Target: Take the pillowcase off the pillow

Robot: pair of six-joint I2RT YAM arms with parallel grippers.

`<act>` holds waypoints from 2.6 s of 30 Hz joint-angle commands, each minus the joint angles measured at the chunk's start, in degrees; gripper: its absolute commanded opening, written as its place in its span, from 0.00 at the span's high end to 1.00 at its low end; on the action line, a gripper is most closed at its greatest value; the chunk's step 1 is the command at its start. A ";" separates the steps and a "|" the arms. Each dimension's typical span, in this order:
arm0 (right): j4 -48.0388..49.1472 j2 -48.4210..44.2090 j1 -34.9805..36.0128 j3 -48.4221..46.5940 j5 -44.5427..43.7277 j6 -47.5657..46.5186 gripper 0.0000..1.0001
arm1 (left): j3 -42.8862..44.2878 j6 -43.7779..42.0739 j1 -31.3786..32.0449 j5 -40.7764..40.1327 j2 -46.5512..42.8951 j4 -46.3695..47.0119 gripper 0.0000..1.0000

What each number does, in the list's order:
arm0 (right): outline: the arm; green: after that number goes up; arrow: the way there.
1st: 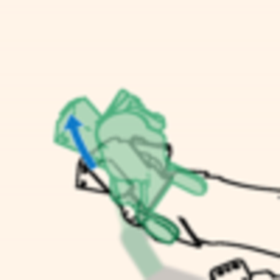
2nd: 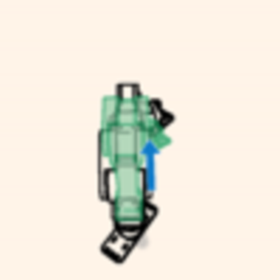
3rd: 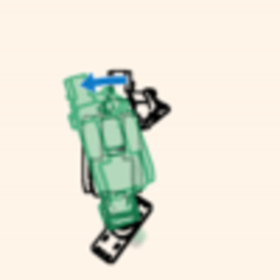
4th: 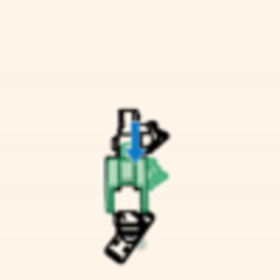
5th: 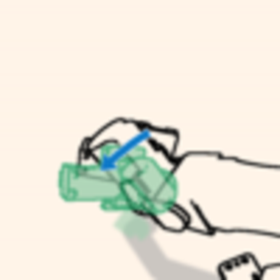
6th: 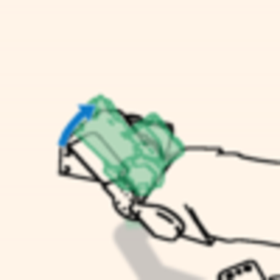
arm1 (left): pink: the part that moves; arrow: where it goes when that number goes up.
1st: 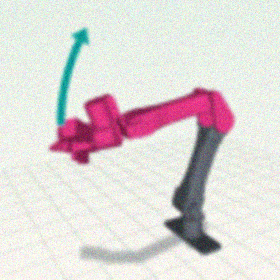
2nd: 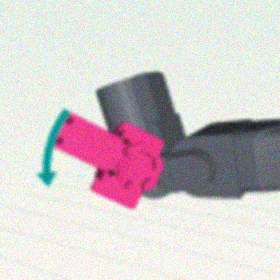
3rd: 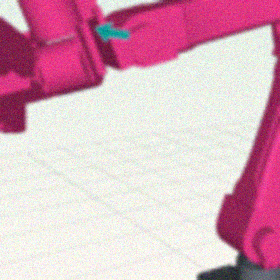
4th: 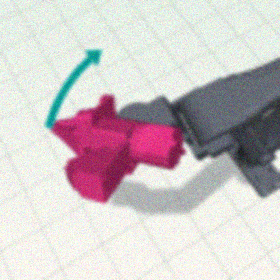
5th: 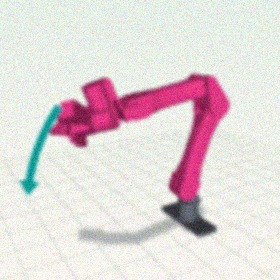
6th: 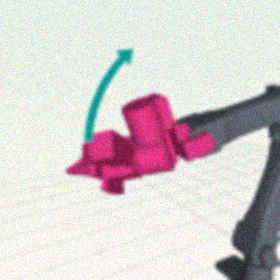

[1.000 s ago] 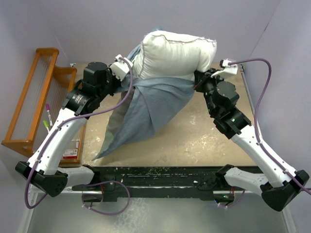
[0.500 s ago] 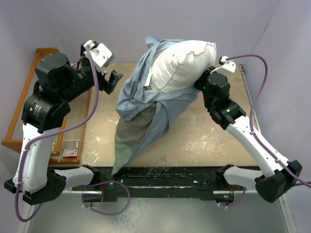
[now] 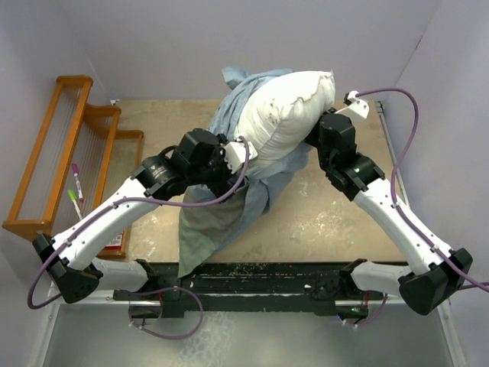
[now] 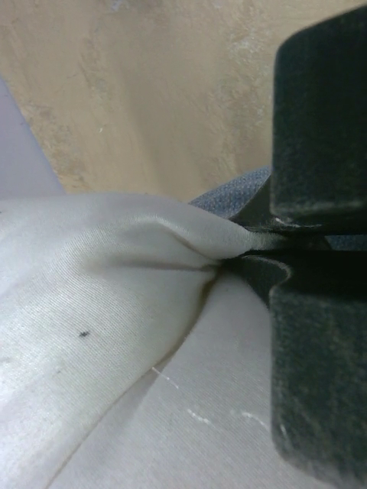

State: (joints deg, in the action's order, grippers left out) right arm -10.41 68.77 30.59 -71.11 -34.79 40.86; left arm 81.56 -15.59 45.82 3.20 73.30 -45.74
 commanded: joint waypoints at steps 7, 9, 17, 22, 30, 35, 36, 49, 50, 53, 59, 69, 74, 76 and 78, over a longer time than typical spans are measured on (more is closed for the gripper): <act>-4.61 0.51 0.59 2.82 4.09 6.93 1.00 | -6.63 -4.83 -3.68 -24.09 2.44 22.69 0.88; -4.55 0.55 -0.47 4.93 6.46 6.68 1.00 | -5.56 -4.93 -7.39 -23.48 2.10 26.14 1.00; -7.33 -3.34 -2.02 1.14 10.15 -1.99 0.35 | 7.74 -15.26 -13.40 -18.94 3.27 26.11 1.00; -9.00 -6.85 -1.31 -8.02 11.96 -14.84 0.18 | 15.98 -18.59 -13.40 -20.30 6.91 23.39 1.00; -1.06 -11.25 11.44 -11.74 20.87 -37.45 0.03 | 19.99 -15.49 -13.33 -14.88 12.74 12.46 1.00; -1.98 -9.13 12.42 -13.18 34.73 -44.95 0.01 | 19.11 -13.57 -13.22 -9.94 13.87 10.05 1.00; -3.87 -7.91 12.65 -13.74 35.99 -46.91 0.01 | 19.13 -13.54 -13.22 -9.70 14.06 9.70 1.00; -8.02 1.24 12.02 -10.64 40.16 -59.61 0.00 | 17.64 -12.06 -13.22 -3.88 11.93 6.53 1.00; -7.97 1.54 11.48 -10.27 40.60 -59.85 0.00 | 17.33 -12.01 -13.22 -3.28 11.45 6.36 1.00; -8.32 2.84 9.30 -8.93 40.83 -60.98 0.01 | 16.95 -11.91 -13.22 -1.49 10.16 5.43 1.00; -7.51 5.26 6.35 -6.28 39.42 -63.08 0.01 | 16.90 -13.24 -13.22 1.14 7.59 3.62 1.00; -2.19 6.43 4.82 -2.75 34.23 -53.20 0.88 | 20.07 -13.30 -13.34 1.46 5.79 2.87 0.95; 6.08 1.55 -1.05 -4.70 32.09 -42.20 1.00 | 22.57 -14.98 -13.31 3.59 3.97 -2.48 0.44; 6.09 1.68 -1.80 -7.71 30.94 -40.35 1.00 | 22.77 -16.02 -13.30 4.26 2.88 -5.48 0.33; 5.31 2.41 -2.29 -11.36 30.10 -38.87 1.00 | 22.55 -17.79 -13.33 4.27 1.95 -8.92 0.29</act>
State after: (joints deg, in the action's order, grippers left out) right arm -13.34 73.67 29.89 -73.93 1.21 -5.10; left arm 101.12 -31.09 32.60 4.62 80.23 -52.34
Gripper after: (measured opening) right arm 0.057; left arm 0.678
